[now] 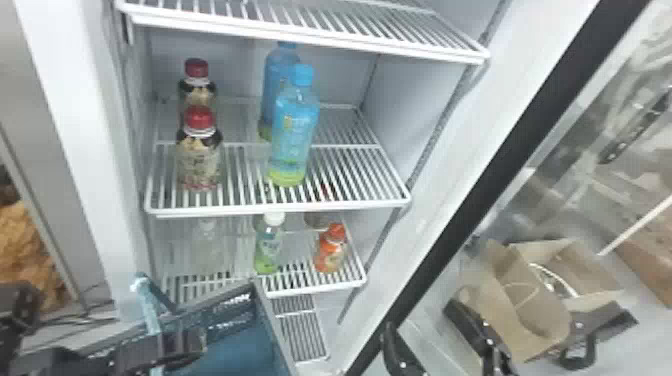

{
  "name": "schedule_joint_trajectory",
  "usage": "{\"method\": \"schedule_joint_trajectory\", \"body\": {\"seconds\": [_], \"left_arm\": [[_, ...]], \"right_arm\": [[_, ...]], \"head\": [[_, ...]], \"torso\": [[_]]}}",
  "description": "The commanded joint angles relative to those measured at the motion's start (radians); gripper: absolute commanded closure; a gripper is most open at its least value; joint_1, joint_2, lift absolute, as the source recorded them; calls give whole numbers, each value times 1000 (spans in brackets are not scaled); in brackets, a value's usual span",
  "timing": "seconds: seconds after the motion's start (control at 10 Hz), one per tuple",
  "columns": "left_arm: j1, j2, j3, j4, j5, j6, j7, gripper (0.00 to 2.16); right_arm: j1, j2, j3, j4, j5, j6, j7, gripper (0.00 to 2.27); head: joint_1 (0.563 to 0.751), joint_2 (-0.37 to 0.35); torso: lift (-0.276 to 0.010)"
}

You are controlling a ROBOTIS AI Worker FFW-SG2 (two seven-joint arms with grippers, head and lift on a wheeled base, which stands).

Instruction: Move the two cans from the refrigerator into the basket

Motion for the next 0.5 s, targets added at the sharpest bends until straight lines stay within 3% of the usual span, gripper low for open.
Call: {"method": "schedule_joint_trajectory", "body": {"seconds": [0.0, 0.4], "left_arm": [[0, -1, -2, 2, 0, 1, 0, 1190], [-2, -1, -8, 5, 0, 1, 1, 1190]], "right_arm": [[3, 1, 0, -7, 4, 0, -1, 173], [3, 5, -6, -4, 6, 0, -5, 173]], "head": [[695, -340], [695, -348]], "torso": [[-25], [-25]]}}
